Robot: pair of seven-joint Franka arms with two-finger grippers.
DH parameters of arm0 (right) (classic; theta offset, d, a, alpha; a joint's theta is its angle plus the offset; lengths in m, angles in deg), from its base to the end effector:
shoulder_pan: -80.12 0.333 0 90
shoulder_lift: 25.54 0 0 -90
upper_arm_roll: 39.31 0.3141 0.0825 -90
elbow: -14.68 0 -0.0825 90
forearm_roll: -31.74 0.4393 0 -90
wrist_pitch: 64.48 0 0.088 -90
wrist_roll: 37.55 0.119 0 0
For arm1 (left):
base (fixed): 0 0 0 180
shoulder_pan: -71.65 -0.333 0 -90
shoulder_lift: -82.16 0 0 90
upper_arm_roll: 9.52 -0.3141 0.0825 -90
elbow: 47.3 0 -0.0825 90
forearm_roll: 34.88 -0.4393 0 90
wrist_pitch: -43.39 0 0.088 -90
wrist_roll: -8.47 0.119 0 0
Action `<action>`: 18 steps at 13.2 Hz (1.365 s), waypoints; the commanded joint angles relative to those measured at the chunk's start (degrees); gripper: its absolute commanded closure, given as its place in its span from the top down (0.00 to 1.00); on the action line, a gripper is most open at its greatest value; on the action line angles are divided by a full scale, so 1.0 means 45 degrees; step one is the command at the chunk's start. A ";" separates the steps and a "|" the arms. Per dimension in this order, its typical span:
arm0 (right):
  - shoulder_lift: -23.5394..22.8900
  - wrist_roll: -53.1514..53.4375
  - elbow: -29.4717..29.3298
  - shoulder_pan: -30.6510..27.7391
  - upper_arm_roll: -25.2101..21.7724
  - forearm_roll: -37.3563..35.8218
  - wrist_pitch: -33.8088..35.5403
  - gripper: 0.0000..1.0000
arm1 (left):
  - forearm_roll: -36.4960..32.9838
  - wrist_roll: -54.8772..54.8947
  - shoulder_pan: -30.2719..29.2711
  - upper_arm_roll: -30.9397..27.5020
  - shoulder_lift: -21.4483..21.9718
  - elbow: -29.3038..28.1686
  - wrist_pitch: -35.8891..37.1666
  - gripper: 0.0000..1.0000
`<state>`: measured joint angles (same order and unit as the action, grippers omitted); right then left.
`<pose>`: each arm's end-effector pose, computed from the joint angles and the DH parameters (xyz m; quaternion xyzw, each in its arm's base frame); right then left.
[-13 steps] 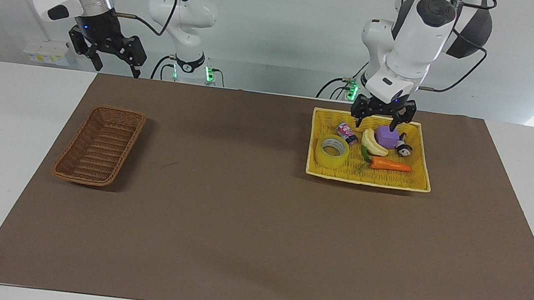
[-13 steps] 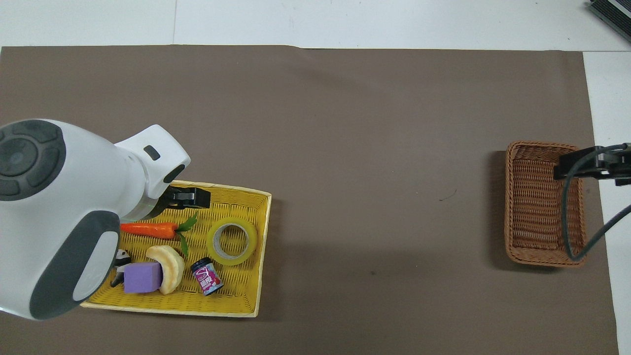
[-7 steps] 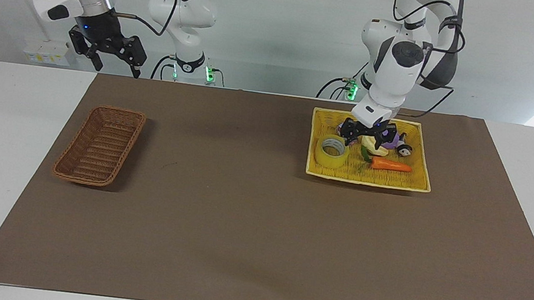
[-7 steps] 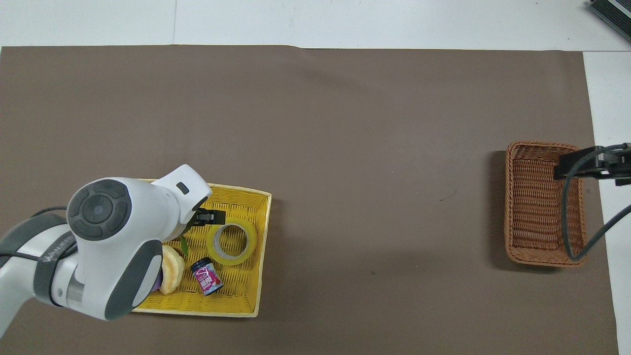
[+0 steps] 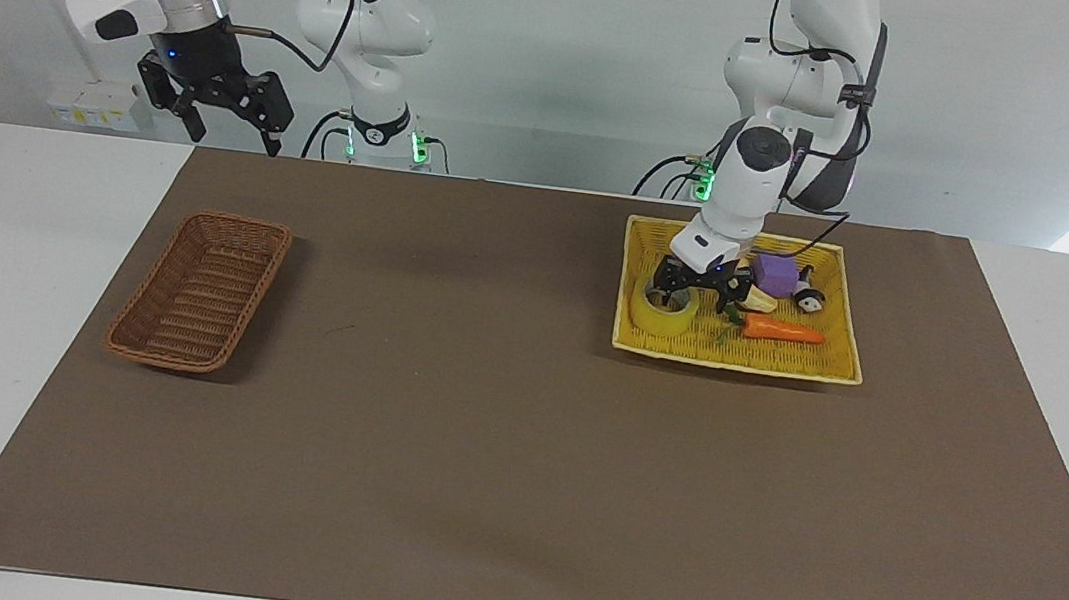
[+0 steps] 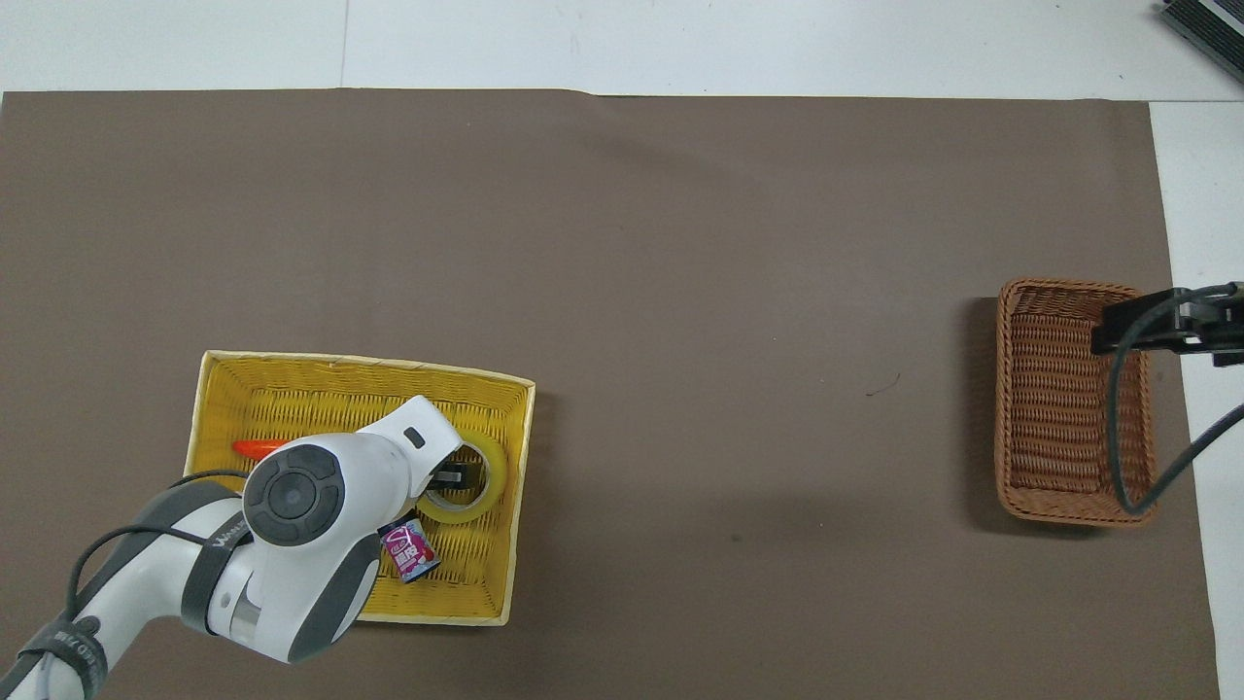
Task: Move tape to another basket
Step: 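Grasp the yellow tape roll with the left gripper and lift it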
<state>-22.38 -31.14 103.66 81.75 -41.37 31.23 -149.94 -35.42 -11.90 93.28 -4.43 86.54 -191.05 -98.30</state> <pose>0.5844 -0.0061 0.6459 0.9982 -0.0600 -0.0030 0.0036 0.4466 -0.2241 0.2573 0.9980 -0.0589 0.0210 0.0022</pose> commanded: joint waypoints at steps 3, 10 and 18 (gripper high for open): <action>0.0254 -0.0233 0.0266 -0.0226 0.0127 0.0056 -0.0011 1.00 | 0.0001 -0.0943 0.0233 -0.0212 -0.0543 -0.0124 -0.0702 0.09; 0.0254 -0.0233 0.0266 -0.0207 0.0108 0.0036 -0.0011 1.00 | 0.0001 -0.0727 0.0018 -0.0251 -0.0407 0.1981 0.1951 0.00; 0.0293 -0.0272 0.0266 -0.0129 0.0166 0.0056 0.0434 1.00 | 0.0858 -0.1016 -0.0316 -0.0213 -0.0249 0.5910 0.6507 0.00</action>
<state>-22.37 -31.14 103.67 81.76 -41.34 31.23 -149.47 -33.66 -14.79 91.09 -5.90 85.37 -166.76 -71.38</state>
